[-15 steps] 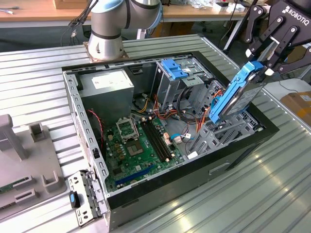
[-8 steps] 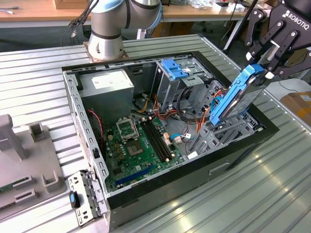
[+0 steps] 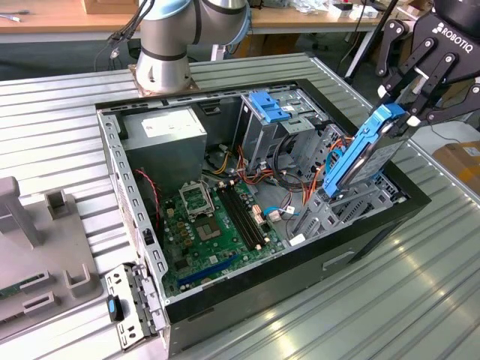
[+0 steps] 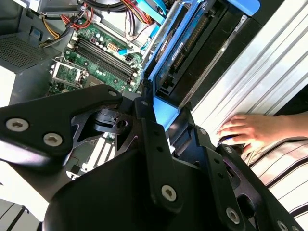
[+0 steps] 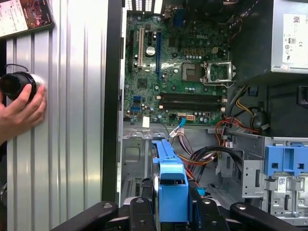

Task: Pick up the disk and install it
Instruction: 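Pick up the disk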

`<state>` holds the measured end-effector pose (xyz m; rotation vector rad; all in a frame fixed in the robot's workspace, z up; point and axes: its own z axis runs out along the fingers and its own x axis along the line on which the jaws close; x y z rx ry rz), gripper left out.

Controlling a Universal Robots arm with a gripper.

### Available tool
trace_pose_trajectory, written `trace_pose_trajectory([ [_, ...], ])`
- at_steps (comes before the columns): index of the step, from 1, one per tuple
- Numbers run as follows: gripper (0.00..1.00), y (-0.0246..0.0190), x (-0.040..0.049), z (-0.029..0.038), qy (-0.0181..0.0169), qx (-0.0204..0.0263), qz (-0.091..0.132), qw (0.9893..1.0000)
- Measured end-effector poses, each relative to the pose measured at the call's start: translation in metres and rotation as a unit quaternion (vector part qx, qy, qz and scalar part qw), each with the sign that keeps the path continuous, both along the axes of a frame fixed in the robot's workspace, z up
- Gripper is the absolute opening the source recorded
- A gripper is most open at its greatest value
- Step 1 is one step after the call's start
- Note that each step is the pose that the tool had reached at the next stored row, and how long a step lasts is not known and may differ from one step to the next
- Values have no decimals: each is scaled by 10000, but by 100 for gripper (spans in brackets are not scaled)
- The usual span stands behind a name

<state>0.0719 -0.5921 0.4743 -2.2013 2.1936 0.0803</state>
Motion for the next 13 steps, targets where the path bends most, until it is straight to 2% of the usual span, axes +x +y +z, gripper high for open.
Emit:
trace_pose_trajectory([
  [7,37,-4,0,-24,0,-29,-52,10000],
  [9,37,42,-2,-26,0,-32,-52,10000],
  [13,37,43,-2,-35,0,-110,-52,9999],
])
